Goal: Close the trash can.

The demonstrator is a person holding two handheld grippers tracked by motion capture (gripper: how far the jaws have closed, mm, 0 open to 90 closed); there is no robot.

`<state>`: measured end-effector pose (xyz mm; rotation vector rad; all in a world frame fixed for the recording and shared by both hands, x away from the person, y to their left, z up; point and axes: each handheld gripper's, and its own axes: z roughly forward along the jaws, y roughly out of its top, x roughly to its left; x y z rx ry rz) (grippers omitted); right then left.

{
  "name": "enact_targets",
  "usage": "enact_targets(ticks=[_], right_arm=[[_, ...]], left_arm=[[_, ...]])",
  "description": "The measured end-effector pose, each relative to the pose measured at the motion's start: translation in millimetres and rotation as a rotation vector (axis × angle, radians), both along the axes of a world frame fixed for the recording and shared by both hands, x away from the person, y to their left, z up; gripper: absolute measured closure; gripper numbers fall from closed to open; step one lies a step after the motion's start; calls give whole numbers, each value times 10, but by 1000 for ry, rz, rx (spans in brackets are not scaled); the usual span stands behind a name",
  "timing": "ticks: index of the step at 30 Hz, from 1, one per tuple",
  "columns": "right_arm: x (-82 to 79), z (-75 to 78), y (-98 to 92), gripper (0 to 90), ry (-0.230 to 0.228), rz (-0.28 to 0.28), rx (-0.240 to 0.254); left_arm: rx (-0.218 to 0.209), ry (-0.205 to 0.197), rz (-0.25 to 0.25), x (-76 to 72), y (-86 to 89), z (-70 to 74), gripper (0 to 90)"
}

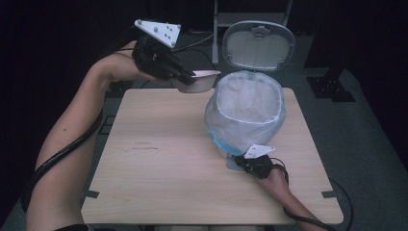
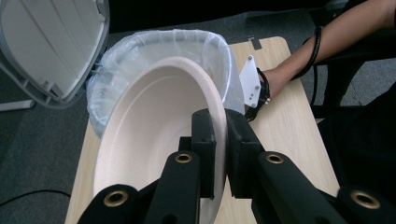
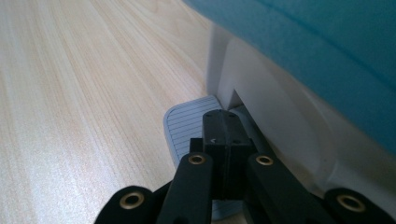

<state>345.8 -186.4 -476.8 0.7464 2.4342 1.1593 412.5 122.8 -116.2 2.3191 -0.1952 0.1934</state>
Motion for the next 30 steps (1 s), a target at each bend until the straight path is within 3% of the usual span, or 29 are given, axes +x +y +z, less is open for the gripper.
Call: enact_targets(ticks=[16,30], right_arm=[[2,0,-1,900,-1,3,0],[2,-1,-1,900,-1,3,0]], left_arm=[[17,-16,-35,57,-274,97,835],[20,-11,-133,154,-905,63,835]])
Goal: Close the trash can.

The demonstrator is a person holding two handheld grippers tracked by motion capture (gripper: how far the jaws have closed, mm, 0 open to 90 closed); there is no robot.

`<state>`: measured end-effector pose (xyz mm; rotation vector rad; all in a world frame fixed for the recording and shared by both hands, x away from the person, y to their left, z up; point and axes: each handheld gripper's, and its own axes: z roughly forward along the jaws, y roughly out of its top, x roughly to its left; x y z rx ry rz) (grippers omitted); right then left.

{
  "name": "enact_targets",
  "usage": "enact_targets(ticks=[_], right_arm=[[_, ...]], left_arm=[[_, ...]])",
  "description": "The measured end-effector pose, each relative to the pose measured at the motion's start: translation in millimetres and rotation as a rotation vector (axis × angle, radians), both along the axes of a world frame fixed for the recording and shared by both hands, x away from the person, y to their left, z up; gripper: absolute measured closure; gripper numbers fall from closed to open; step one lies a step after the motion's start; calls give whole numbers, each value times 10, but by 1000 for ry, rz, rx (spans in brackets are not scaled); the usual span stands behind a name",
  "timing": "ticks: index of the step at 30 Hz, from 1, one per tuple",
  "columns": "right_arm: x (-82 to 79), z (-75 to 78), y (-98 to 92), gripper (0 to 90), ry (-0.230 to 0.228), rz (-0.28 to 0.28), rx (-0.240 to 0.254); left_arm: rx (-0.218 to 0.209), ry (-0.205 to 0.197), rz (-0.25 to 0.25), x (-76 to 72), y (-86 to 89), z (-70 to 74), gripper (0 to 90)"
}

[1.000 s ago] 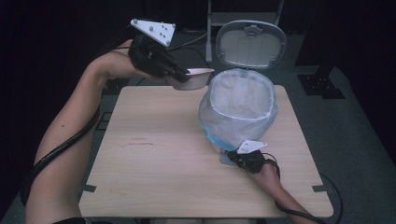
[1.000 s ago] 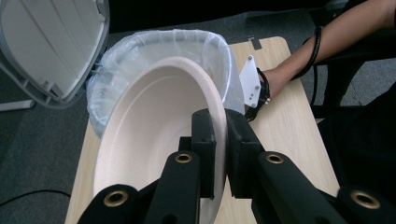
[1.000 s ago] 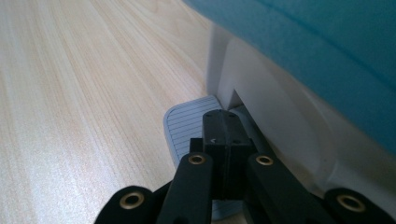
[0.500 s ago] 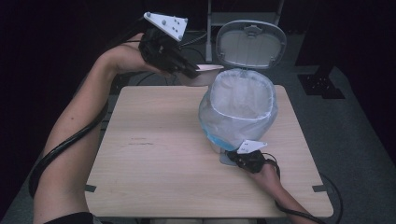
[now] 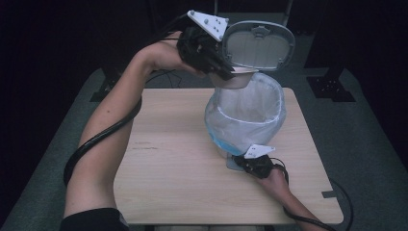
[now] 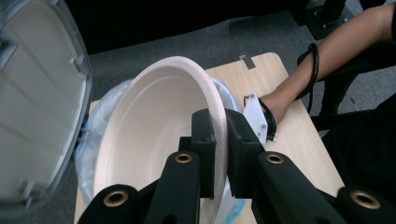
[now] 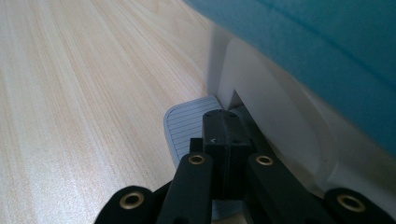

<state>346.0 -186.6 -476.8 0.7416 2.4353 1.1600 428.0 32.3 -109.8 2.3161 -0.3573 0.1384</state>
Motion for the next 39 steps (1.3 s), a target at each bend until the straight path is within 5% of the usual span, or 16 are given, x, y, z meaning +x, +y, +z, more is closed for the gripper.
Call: enact_targets(ticks=[10,16,29,36,39], right_arm=[[4,-1,-2,900,-6,6,-3],[4,1,-2,900,-4,7,-4],[-19,7,19,900,-21,6,-25],[-13,13,20,898,-22,9,-29],[-69,37,-1,660,-54,17,-55]], left_arm=[[34,18,-35,79,-358,-175,834],[35,45,-27,130,-426,-340,725],[-58,80,16,-66,223,-437,598],[-89,111,55,-112,511,-639,516],[-105,112,71,-138,647,-746,473]])
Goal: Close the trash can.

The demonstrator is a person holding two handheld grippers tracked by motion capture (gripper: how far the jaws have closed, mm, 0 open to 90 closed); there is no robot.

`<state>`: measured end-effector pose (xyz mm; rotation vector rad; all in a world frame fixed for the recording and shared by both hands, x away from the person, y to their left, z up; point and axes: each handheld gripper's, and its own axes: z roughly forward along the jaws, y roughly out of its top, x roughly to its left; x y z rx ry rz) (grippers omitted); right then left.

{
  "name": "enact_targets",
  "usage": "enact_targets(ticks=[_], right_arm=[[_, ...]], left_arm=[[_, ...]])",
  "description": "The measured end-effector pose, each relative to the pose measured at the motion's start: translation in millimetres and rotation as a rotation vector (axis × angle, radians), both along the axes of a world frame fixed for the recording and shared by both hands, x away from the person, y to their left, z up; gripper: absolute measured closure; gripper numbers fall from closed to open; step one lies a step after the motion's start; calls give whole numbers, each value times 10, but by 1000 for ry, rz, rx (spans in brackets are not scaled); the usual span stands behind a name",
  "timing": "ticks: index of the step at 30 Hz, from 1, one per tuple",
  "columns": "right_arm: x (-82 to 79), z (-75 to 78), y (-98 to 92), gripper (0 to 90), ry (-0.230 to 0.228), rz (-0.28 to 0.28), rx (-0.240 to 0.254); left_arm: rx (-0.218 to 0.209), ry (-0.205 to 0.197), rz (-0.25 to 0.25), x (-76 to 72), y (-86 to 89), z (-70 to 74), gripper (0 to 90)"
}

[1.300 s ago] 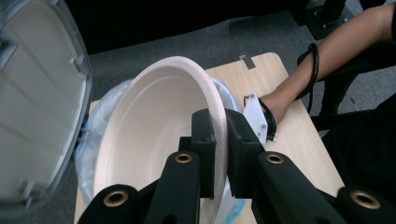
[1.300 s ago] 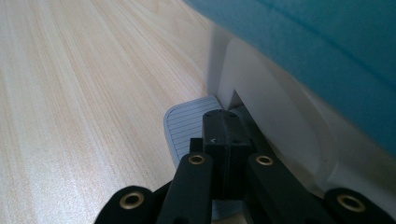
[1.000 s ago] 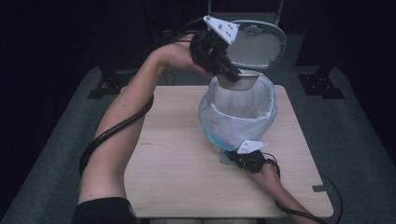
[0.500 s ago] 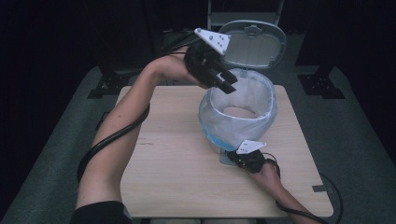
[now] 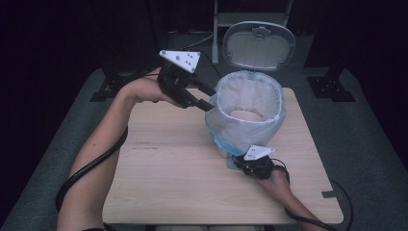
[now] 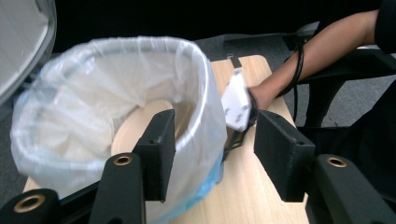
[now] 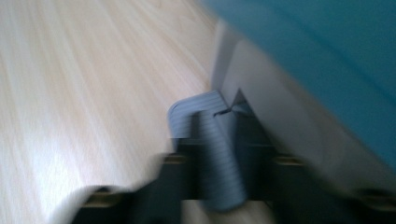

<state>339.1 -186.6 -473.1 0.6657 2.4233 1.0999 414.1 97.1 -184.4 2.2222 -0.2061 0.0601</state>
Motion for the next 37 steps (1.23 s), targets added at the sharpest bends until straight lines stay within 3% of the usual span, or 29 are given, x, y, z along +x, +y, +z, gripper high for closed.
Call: enact_targets(ticks=[3,4,6,9,13,16,27,32,37], right_arm=[[-190,127,-129,670,-55,1,38],[-242,186,-195,654,-58,0,58],[-326,272,-332,638,-56,-1,54],[-408,285,-551,606,-33,-25,43],[-451,257,-846,568,10,-87,90],[-487,227,-985,533,26,-113,84],[-487,152,-1226,433,82,-163,74],[-532,80,-1330,405,116,-185,69],[-580,88,-1453,356,128,-211,90]], left_arm=[[-17,14,20,-13,147,-125,426],[-22,24,26,-15,188,-176,425],[-27,31,46,-8,255,-274,399],[-43,54,59,-17,341,-441,377],[-57,73,88,-15,471,-721,353],[-71,82,121,-33,583,-933,322],[-127,99,260,-253,983,-1516,249],[-116,103,313,-392,1165,-1712,213],[-142,111,357,-531,1365,-1873,201]])
